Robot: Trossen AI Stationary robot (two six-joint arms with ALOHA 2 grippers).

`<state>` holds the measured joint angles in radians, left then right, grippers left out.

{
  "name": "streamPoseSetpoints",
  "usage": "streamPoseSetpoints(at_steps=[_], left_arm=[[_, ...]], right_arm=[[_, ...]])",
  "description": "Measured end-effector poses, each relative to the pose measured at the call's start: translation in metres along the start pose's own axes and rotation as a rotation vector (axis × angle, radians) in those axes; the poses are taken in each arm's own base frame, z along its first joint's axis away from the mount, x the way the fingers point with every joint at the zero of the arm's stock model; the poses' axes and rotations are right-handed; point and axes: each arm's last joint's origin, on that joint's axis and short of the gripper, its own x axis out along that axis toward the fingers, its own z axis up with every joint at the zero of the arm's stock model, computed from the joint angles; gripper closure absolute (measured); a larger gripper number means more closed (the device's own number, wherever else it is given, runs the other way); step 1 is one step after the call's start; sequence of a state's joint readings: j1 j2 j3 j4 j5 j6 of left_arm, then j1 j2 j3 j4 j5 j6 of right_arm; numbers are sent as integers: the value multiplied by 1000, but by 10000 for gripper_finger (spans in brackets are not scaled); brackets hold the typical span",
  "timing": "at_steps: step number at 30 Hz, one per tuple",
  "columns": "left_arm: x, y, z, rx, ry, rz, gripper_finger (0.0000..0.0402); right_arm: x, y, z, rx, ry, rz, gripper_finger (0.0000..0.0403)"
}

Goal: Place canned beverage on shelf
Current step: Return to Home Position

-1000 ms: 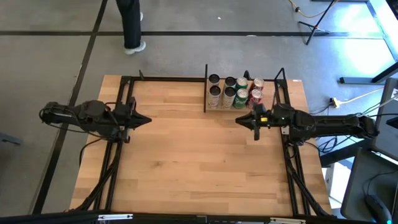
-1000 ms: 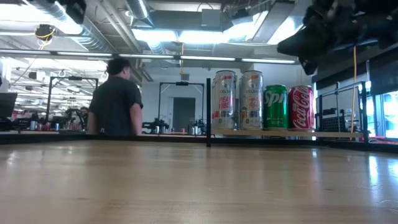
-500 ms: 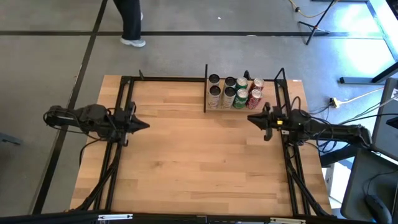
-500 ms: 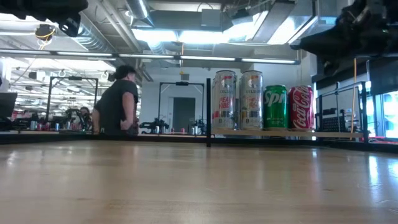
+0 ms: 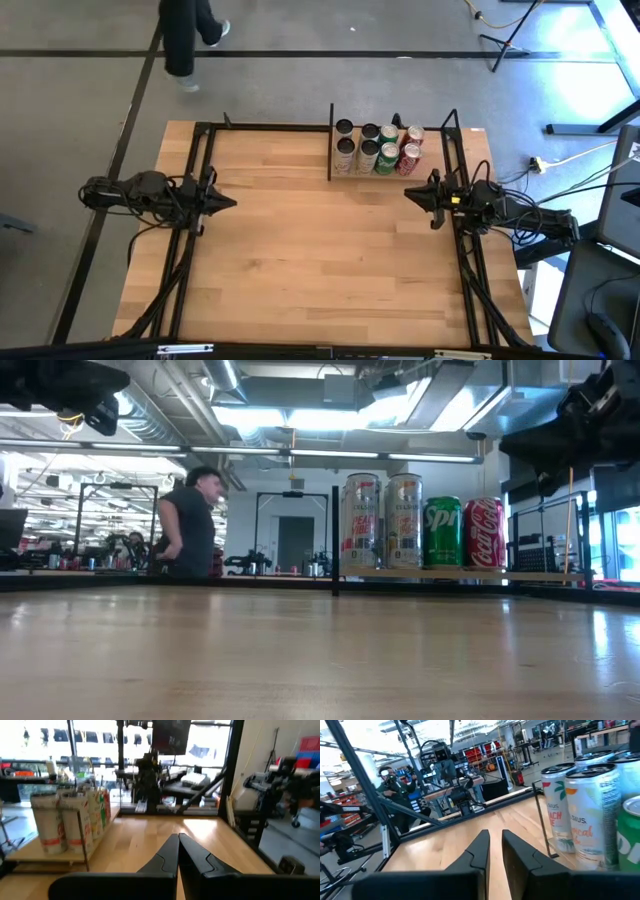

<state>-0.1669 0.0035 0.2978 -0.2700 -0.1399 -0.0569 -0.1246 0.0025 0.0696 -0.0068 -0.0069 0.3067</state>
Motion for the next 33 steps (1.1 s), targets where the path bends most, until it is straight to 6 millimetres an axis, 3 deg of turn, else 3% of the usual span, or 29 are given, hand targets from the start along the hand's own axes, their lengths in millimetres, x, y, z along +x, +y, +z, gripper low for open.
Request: streamPoseSetpoints(at_steps=[9, 18, 33], left_arm=[[10, 0, -20, 13, -4, 3, 402], [26, -1, -66, -16, -21, -39, 401], [26, -1, -68, 40, -5, -51, 402]], right_arm=[[0, -1, -1, -25, 8, -32, 363], [0, -1, -2, -51, 15, -20, 363], [0, -2, -11, -56, 111, 26, 363]])
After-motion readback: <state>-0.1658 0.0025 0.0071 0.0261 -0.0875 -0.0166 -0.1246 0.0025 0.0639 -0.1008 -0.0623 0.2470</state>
